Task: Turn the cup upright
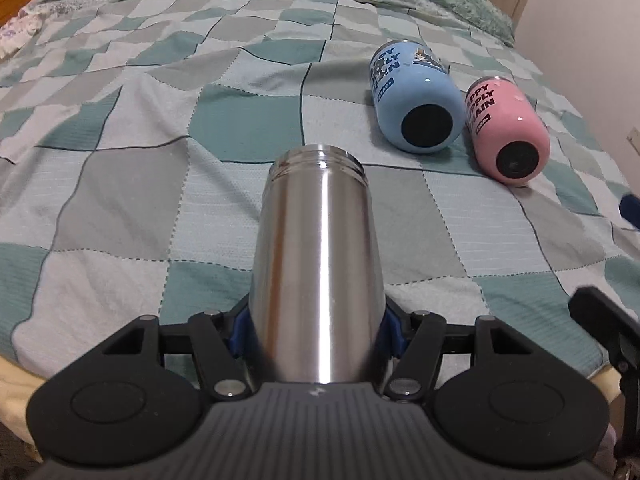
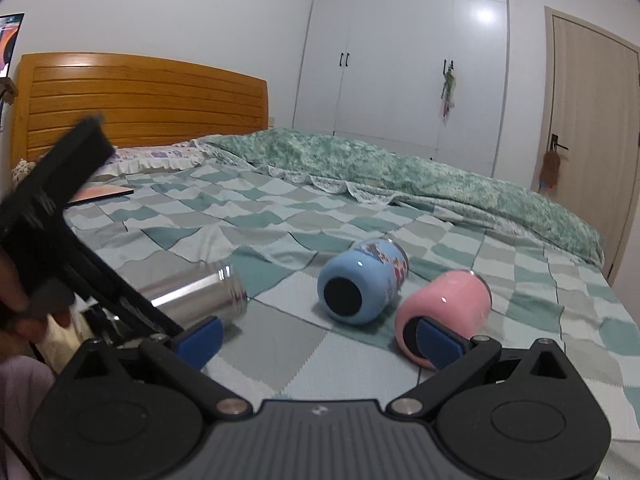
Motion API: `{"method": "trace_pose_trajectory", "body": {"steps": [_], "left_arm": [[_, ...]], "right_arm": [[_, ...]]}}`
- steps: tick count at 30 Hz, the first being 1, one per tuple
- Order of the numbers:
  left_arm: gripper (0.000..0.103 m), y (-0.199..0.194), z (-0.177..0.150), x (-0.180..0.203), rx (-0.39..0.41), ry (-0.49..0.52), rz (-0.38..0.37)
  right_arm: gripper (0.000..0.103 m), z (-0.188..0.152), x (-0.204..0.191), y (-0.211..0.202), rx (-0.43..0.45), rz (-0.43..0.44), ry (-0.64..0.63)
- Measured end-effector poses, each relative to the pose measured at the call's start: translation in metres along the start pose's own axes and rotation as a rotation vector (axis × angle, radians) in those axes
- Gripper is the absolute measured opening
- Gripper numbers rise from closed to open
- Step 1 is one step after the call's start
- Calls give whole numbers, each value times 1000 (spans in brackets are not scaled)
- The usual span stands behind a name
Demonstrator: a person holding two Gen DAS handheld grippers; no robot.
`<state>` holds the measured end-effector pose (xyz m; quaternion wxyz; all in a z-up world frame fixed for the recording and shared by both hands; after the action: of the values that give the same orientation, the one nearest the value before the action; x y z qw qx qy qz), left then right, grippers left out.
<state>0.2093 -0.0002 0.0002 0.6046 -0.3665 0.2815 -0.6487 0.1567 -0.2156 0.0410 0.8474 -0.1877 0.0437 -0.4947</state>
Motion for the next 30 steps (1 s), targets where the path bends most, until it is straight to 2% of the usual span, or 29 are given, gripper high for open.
{"method": "trace_pose_trajectory", "body": {"steps": [4, 6, 8, 12, 18, 26, 30], "left_arm": [[63, -3, 0, -2, -2, 11, -17], [76, -8, 1, -1, 12, 17, -17], [102, -19, 2, -3, 60, 8, -39], [103, -50, 6, -8, 144, -1, -89], [103, -93, 12, -24, 282, 50, -72], [103, -105, 8, -74, 318, 82, -6], [103, -106, 1, -101, 328, 104, 15]], "right_arm": [[103, -2, 0, -3, -10, -8, 4], [103, -1, 0, -4, -9, -7, 13], [103, -1, 0, -6, -7, -6, 19], [103, 4, -4, -10, 2, -12, 15], [103, 17, -18, -17, 9, 2, 26], [103, 28, -52, 1, -38, 44, 27], [103, 33, -70, 19, -83, 34, 37]]}}
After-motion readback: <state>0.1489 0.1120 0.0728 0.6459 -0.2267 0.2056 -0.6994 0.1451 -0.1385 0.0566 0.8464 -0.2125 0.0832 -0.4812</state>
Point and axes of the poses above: each gripper's, at about its wrist camera, not at the fingertips, and y roughly the way its jaws point, x to its right, z to its top, the point moved 2 cm from there along y, roughly the way its jaws point, and after that the axes turned 1 degree about x, right-handed, at the moved point
